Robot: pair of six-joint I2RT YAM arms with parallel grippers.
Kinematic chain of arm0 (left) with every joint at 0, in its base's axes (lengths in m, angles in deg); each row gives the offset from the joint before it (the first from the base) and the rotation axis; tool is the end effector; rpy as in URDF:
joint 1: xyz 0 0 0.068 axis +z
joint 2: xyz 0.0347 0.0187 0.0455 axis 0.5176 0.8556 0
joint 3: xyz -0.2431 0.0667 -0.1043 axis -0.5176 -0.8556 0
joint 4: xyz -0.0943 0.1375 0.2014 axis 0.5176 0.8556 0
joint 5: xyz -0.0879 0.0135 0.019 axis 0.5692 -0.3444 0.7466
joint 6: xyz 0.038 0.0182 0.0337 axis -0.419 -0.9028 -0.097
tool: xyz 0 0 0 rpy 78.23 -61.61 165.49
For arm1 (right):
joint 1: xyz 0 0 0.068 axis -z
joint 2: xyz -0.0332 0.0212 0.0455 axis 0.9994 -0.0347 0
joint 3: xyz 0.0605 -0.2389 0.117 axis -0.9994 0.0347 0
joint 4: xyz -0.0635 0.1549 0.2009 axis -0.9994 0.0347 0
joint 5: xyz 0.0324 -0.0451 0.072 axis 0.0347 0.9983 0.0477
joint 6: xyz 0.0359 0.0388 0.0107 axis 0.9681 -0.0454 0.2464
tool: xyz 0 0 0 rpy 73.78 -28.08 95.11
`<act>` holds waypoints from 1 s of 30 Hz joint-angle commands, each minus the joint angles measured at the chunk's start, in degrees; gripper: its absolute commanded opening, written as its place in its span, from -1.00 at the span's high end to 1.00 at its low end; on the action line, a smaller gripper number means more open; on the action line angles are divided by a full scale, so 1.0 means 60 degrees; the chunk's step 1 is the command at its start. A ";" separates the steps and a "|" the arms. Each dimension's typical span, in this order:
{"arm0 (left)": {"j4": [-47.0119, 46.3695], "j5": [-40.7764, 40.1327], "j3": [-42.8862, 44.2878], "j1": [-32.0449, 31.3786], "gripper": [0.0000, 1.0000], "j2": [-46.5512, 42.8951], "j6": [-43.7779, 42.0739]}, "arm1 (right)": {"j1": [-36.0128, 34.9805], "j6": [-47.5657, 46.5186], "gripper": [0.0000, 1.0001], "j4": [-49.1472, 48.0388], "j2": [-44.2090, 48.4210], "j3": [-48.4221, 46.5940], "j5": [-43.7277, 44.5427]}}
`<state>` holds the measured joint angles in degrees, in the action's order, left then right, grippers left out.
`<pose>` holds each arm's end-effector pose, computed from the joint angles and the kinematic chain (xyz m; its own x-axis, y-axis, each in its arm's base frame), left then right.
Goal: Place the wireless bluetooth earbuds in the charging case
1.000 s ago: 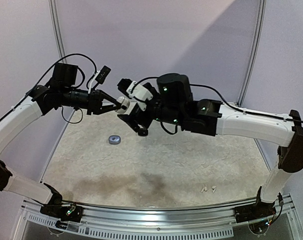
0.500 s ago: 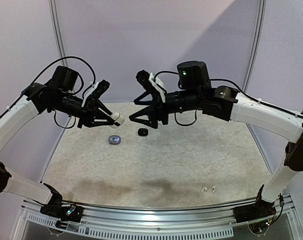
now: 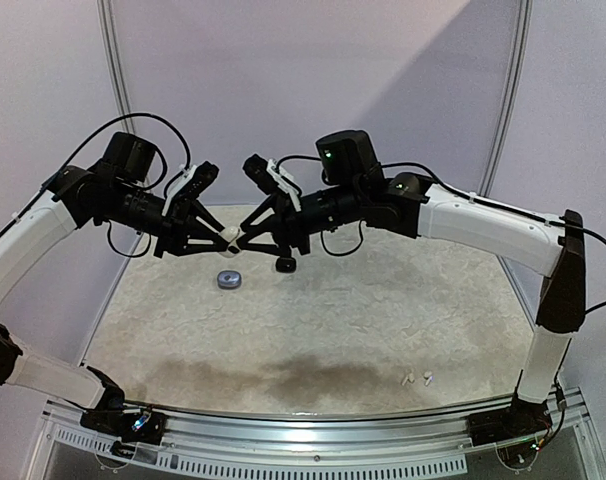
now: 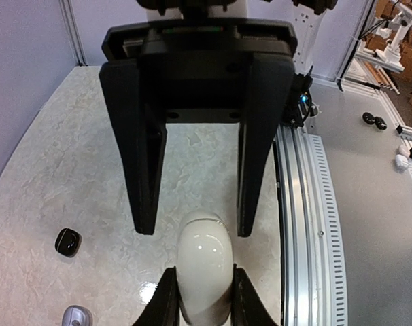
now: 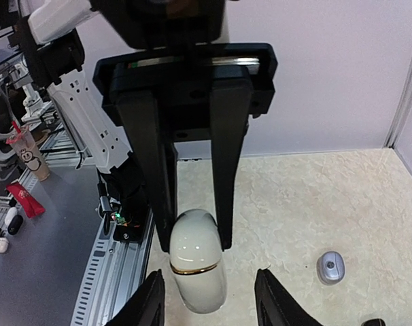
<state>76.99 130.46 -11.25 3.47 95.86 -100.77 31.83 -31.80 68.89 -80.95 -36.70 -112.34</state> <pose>0.2055 -0.1381 0.3814 -0.1388 0.4611 -0.8764 0.9887 0.1148 -0.0962 0.2294 0.3807 0.3672 -0.0983 -0.2866 -0.9530 -0.9922 -0.0459 0.1161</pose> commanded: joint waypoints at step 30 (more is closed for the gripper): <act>-1.3379 0.0786 -0.5191 0.0293 -0.45 -0.2226 0.9423 | 0.0012 0.3377 1.00 -0.7657 0.2105 0.3378 0.1380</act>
<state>14.72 135.73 -41.96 5.68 80.84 -58.63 32.20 -16.17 35.69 -69.15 -18.21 -106.68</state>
